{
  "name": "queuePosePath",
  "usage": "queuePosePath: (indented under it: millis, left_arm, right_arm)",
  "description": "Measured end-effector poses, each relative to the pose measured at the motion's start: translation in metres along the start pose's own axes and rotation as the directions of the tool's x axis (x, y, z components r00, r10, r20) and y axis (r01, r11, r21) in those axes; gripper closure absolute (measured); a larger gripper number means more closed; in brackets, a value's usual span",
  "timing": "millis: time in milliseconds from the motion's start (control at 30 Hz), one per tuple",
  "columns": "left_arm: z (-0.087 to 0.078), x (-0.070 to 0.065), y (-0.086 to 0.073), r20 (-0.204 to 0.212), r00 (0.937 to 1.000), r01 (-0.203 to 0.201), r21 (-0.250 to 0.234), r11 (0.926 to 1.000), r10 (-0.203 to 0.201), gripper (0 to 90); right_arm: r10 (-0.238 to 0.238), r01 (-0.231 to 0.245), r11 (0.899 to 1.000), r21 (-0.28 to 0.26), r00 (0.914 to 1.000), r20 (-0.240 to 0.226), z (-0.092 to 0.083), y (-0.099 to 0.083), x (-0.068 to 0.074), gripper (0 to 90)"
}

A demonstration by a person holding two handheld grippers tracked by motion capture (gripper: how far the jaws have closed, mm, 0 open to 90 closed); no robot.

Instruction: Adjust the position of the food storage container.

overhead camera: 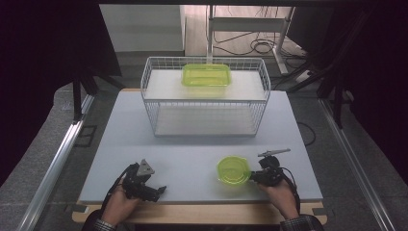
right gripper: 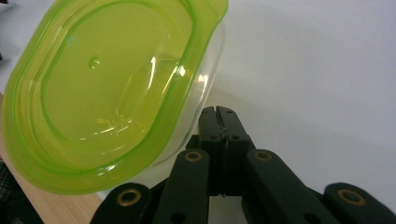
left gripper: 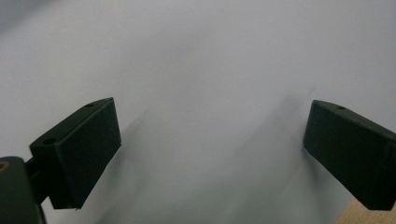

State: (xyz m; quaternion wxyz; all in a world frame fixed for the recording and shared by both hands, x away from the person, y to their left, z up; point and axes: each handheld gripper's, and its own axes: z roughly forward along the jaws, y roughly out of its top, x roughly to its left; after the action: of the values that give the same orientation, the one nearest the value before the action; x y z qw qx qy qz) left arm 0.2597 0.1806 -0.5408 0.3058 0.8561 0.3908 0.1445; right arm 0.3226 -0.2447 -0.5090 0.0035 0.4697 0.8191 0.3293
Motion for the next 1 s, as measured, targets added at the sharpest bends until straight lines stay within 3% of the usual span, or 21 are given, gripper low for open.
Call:
queuePosePath:
  millis: [533,700,1000]
  left_arm:
    - [0.000,0.000,0.000,-0.001,1.0000,0.000,-0.001,1.0000,0.000,4.1]
    - [-0.001,0.000,0.000,-0.008,1.0000,-0.002,-0.004,1.0000,0.001,4.4]
    - [-0.003,0.000,0.000,-0.010,0.9999,0.007,-0.016,0.9999,-0.007,4.3]
  right_arm:
    - [-0.048,0.051,0.998,0.023,0.9941,-0.097,0.038,0.034,0.026,88.8]
    - [-0.067,0.067,0.998,0.007,0.9948,-0.076,0.038,0.036,0.024,88.8]
    - [-0.133,0.134,0.988,-0.071,0.9910,0.014,0.013,0.031,0.018,85.9]
